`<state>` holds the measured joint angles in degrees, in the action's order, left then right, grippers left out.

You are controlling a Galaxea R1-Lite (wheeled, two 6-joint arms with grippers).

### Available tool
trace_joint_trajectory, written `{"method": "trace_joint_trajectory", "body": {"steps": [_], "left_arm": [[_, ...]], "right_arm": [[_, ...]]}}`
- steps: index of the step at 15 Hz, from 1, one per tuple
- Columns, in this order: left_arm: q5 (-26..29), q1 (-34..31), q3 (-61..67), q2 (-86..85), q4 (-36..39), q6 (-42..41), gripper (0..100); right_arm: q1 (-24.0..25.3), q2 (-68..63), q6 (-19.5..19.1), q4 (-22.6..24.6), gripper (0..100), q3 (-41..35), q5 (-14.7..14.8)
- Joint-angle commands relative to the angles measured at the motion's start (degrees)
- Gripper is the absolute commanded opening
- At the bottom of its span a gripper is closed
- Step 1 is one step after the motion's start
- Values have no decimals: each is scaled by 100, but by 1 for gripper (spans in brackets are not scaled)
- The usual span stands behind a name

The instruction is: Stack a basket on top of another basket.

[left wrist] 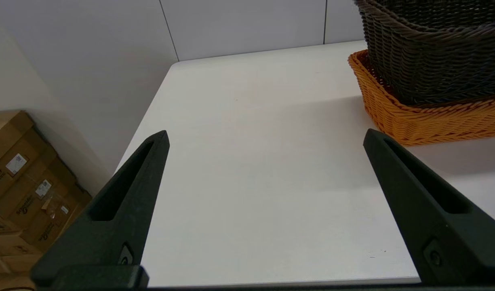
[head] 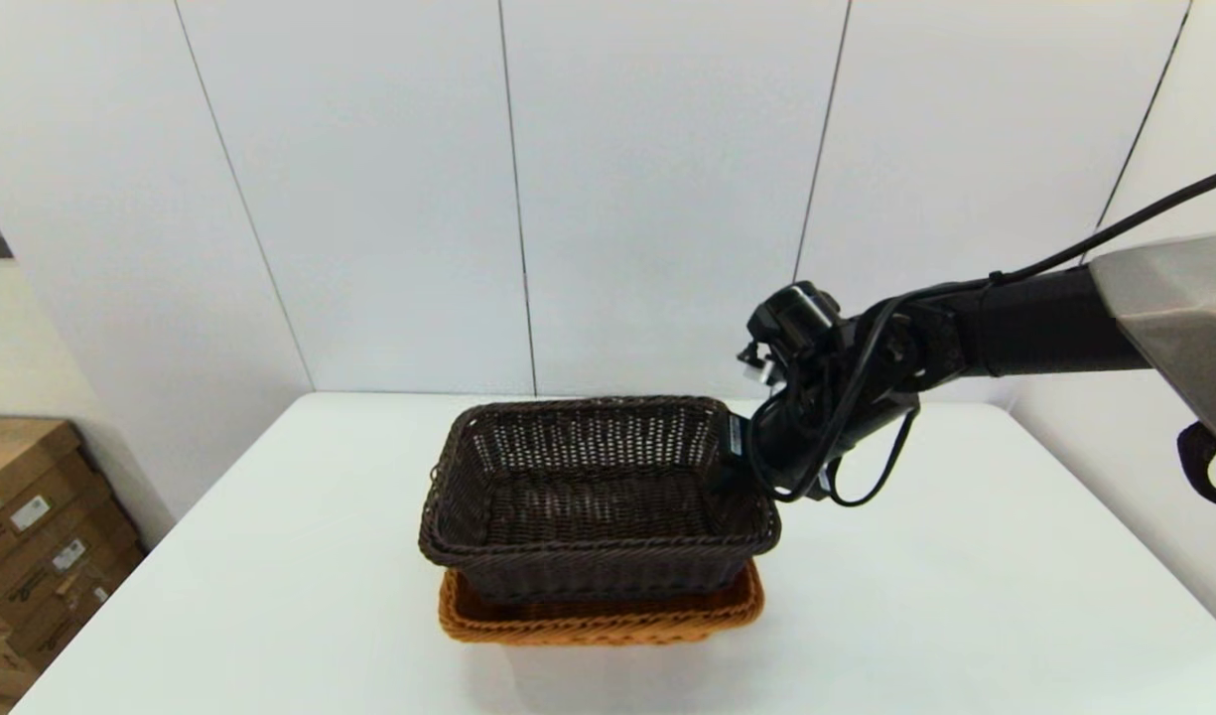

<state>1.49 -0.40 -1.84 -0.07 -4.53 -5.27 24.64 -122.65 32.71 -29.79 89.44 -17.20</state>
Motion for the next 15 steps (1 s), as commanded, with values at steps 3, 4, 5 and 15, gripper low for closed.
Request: {"method": "trace_joint_trajectory", "body": {"steps": [3, 4, 5, 15], "left_arm": [[1, 5, 0, 7, -4, -1, 100], [1, -4, 0, 7, -4, -9, 100], [1, -4, 0, 7, -4, -1, 100], [1, 5, 0, 7, -4, -1, 100]], "right_arm": [[6, 4, -10, -9, 100, -23, -11], [6, 4, -19, -9, 100, -23, -11], [6, 13, -10, 0, 100, -15, -11], [-381, 2412, -230, -1231, 100, 302, 129]]}}
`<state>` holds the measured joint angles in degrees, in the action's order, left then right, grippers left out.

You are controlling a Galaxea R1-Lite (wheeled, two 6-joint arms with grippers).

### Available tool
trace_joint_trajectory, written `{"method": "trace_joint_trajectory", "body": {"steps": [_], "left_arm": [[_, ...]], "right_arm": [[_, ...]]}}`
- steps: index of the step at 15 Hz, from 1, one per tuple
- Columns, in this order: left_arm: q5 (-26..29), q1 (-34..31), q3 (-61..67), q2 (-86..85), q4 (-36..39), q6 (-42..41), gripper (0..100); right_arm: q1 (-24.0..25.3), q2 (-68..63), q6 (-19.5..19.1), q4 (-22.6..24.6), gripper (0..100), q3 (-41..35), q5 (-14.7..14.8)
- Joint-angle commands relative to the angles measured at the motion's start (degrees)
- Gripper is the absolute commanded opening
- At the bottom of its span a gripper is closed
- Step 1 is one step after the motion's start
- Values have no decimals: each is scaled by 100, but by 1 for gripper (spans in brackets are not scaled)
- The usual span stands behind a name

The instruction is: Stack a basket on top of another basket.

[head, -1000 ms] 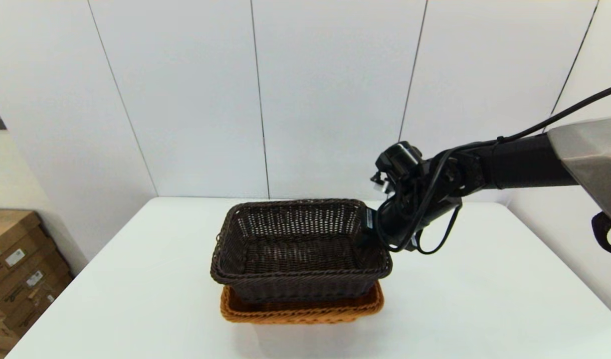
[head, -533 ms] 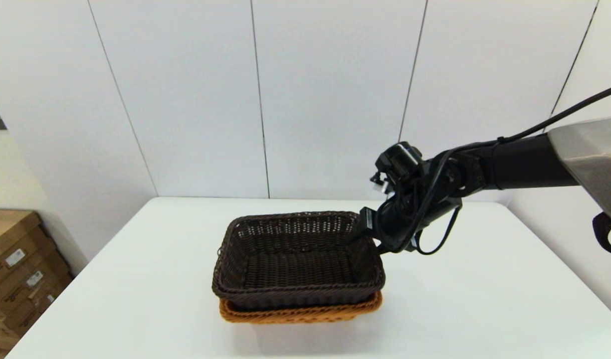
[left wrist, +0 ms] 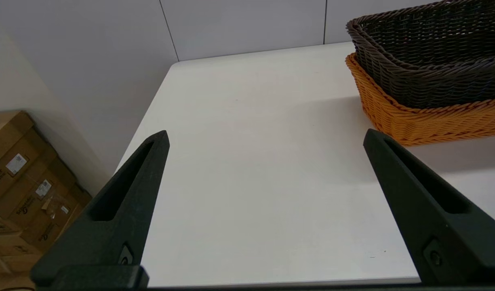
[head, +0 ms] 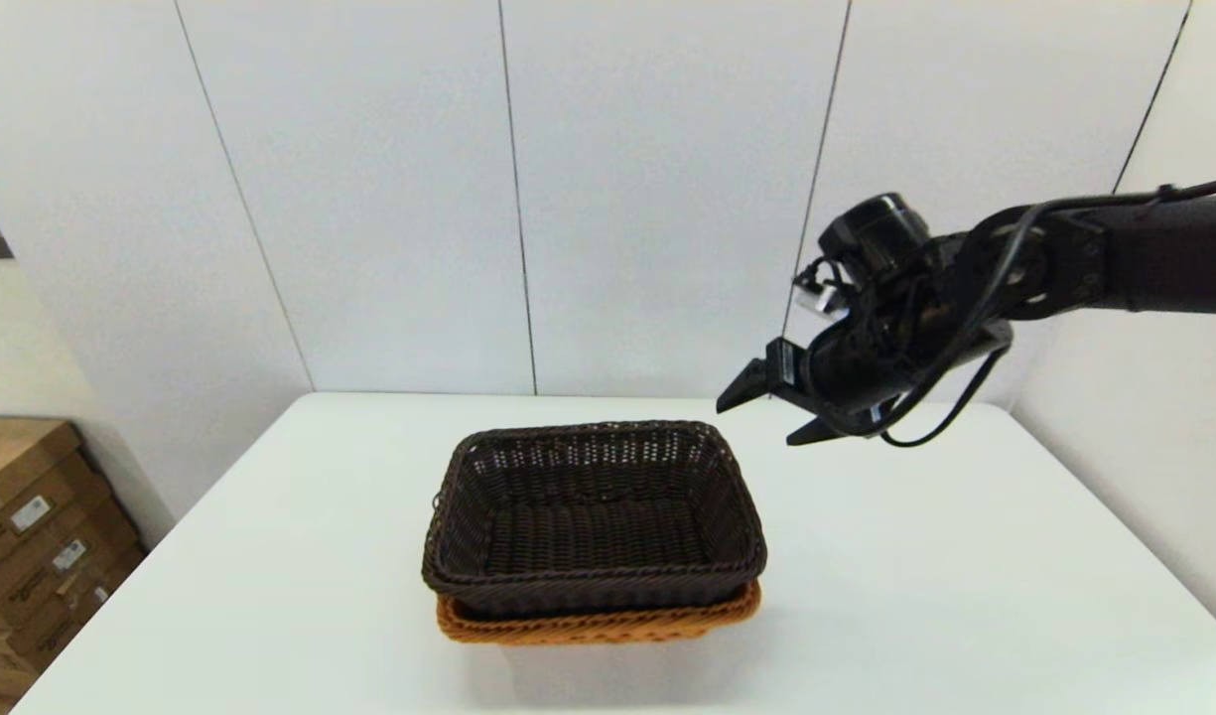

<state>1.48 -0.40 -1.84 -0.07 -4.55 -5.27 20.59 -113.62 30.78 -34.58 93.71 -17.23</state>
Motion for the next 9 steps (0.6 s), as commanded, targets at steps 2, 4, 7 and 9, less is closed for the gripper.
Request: {"method": "trace_joint_trajectory", "body": {"steps": [2, 4, 7, 9], "left_arm": [[2, 5, 0, 7, -2, -9, 100], [2, -4, 0, 7, -2, -1, 100], [2, 5, 0, 7, -2, -1, 100], [2, -4, 0, 7, -2, -1, 100]], "right_arm": [[68, 2423, -28, -831, 100, -846, 554], [77, 3232, -2, -822, 100, -1549, 721], [-2, 4322, 7, -804, 100, -2577, 923], [-187, 5069, 7, -795, 100, -3183, 949]]}}
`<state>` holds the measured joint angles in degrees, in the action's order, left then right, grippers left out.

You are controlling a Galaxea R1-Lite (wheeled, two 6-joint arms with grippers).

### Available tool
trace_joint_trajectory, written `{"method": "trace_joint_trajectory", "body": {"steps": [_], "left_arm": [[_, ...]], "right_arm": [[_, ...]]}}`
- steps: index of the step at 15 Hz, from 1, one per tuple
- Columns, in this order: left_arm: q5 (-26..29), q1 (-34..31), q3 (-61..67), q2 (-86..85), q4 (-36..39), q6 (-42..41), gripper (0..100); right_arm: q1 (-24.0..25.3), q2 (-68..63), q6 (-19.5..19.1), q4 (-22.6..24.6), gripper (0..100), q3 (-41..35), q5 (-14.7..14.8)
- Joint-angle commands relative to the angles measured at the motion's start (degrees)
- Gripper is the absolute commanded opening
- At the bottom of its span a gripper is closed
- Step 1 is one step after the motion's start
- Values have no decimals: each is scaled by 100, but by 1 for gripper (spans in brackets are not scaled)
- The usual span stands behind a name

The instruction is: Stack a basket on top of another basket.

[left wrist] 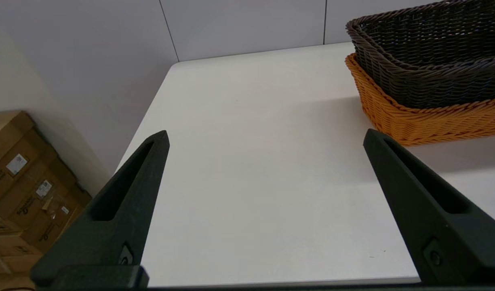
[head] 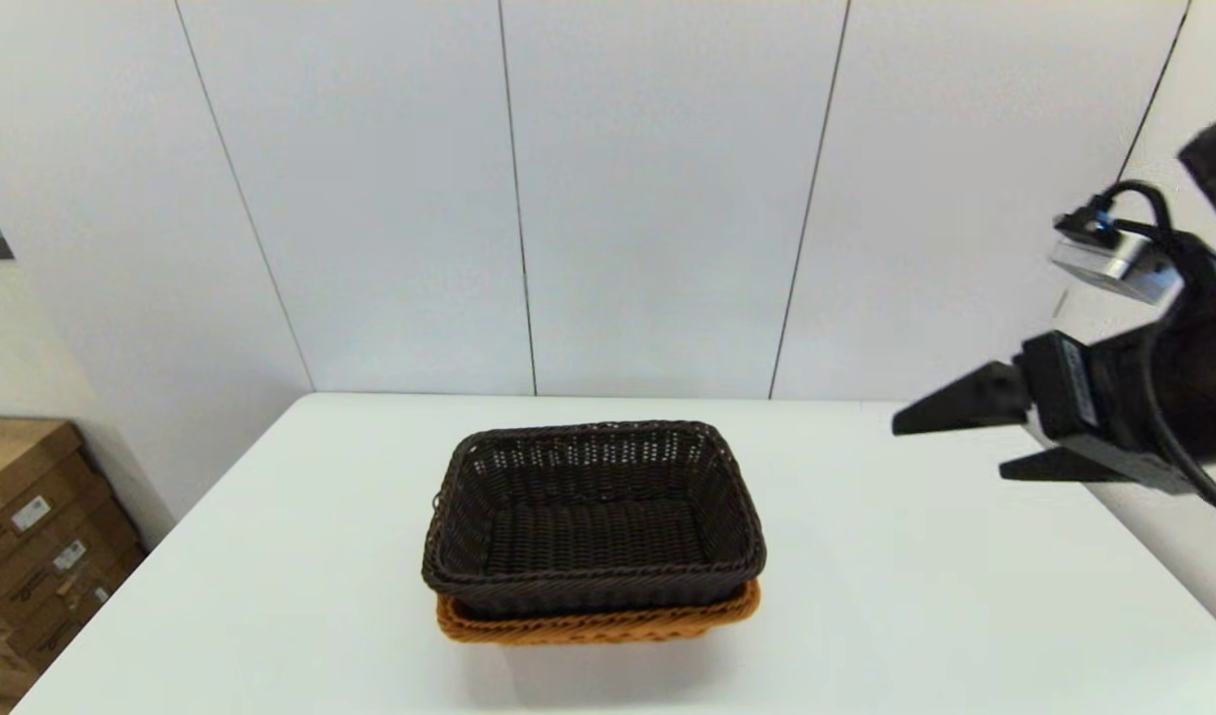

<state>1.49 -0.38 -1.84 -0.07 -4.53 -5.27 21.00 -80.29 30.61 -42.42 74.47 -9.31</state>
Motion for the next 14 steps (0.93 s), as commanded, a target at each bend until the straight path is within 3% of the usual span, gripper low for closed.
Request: {"method": "trace_joint_trajectory", "body": {"steps": [1, 6, 9, 11, 14], "left_arm": [[1, -6, 0, 7, -4, -9, 100], [1, -6, 0, 7, -4, -1, 100], [1, 3, 0, 7, -4, -9, 100], [1, -6, 0, 7, -4, -9, 100], [1, 3, 0, 7, -4, -1, 100]], "right_arm": [[-316, 2017, 33, -12, 100, -1497, 158], [-1142, 3362, 41, 6, 100, -2473, 9], [-1740, 4091, 24, 50, 100, -2938, -431], [-1925, 4425, 6, 199, 100, -3167, -633], [-1925, 4900, -2, 314, 100, -3466, -695]]}}
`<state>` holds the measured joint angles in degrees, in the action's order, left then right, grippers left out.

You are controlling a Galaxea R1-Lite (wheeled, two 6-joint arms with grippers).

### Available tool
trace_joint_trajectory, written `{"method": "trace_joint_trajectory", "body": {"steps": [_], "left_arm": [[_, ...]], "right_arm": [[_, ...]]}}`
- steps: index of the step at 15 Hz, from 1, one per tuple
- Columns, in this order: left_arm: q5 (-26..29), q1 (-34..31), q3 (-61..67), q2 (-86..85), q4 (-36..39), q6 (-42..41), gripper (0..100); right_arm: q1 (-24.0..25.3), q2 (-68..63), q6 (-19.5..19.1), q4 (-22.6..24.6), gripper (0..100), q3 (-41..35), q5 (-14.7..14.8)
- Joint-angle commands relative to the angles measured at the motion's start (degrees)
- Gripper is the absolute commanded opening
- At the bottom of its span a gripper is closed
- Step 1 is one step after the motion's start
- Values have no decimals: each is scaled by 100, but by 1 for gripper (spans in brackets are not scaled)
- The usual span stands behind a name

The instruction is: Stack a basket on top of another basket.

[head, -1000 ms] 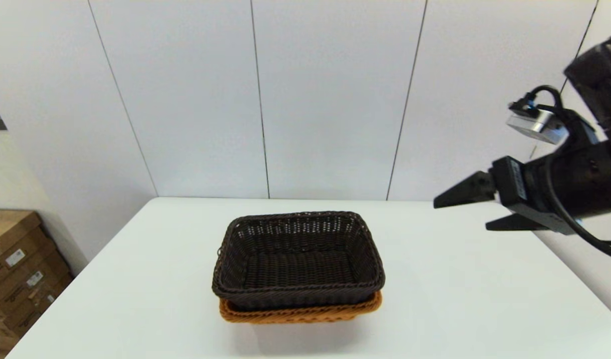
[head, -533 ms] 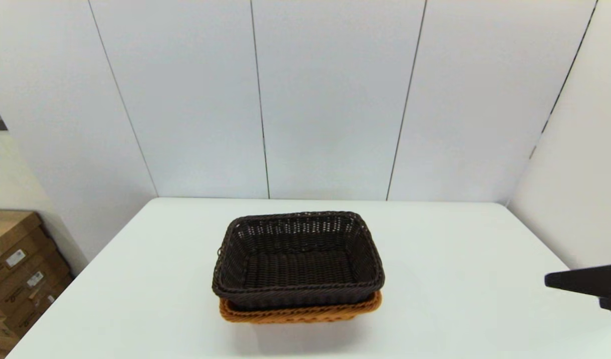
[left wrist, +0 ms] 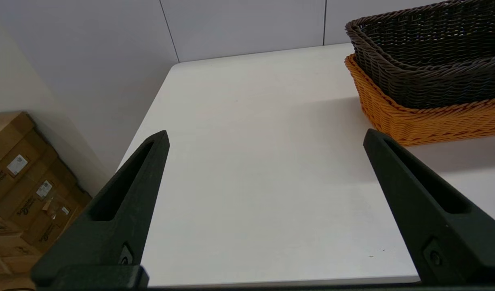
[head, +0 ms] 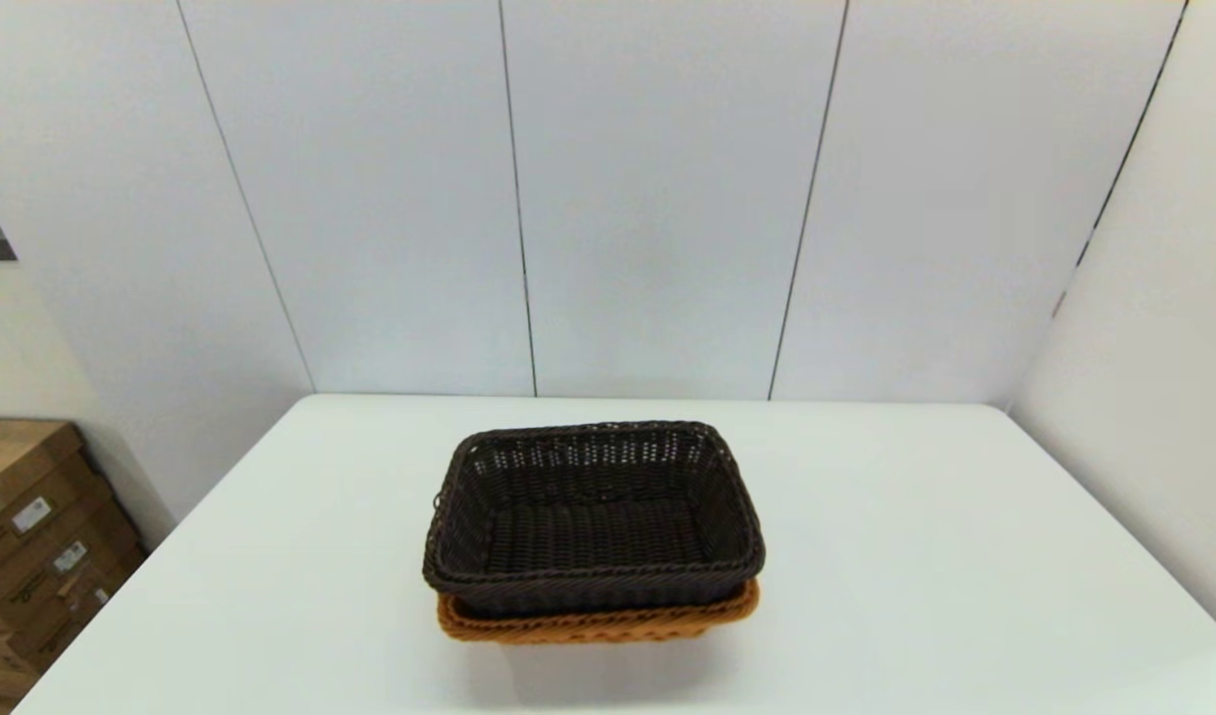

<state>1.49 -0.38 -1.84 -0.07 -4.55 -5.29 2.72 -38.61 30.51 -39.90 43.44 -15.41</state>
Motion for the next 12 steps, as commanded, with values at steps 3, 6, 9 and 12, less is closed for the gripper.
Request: {"method": "trace_joint_trajectory", "body": {"steps": [3, 6, 9, 12], "left_arm": [[1, -6, 0, 7, -2, -7, 100], [1, 3, 0, 7, -2, 2, 100], [1, 3, 0, 7, -2, -7, 100], [1, -6, 0, 7, -2, 2, 100]], "right_arm": [[-122, 1312, -45, 70, 100, -819, -76], [-184, 1637, -81, 61, 100, -1048, -41], [-263, 2244, -89, 61, 100, -1346, -50], [-360, 2683, -248, 17, 100, -1672, -6]]}}
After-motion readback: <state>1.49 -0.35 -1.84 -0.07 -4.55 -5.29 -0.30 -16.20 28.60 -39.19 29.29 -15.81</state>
